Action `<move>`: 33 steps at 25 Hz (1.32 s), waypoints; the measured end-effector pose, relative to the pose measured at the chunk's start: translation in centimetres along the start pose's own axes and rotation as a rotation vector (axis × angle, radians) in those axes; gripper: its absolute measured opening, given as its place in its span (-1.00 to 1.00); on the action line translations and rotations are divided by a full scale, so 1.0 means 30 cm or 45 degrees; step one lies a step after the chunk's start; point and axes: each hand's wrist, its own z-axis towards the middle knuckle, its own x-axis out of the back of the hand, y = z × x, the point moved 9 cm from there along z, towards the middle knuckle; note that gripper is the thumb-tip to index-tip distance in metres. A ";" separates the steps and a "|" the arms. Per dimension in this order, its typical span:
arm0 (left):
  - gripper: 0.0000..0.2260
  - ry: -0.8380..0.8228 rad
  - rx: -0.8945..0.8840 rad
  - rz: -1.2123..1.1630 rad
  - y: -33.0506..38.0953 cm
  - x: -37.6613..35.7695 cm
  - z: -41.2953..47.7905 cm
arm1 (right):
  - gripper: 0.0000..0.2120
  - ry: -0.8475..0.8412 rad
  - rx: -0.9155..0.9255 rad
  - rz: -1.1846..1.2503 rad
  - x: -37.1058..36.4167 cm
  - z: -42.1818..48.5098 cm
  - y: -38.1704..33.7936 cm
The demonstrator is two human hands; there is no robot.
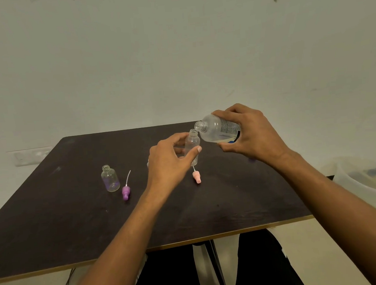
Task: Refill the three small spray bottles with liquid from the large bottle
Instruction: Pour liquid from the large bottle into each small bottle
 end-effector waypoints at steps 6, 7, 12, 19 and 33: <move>-0.59 0.004 -0.004 0.023 -0.007 -0.005 0.005 | -0.26 -0.020 0.002 -0.033 -0.002 0.004 -0.002; -0.60 0.003 -0.007 0.028 -0.009 -0.006 0.006 | -0.26 -0.021 -0.001 -0.036 -0.001 0.004 -0.001; -0.62 -0.002 -0.003 0.030 -0.013 -0.007 0.004 | -0.24 -0.041 -0.012 -0.054 -0.008 0.001 0.008; -0.66 -0.006 0.009 0.039 -0.022 -0.012 0.000 | -0.25 -0.050 0.008 -0.090 -0.008 -0.004 0.006; -0.64 -0.007 0.025 0.034 -0.036 -0.016 -0.002 | -0.26 -0.057 0.053 -0.215 -0.001 0.001 -0.008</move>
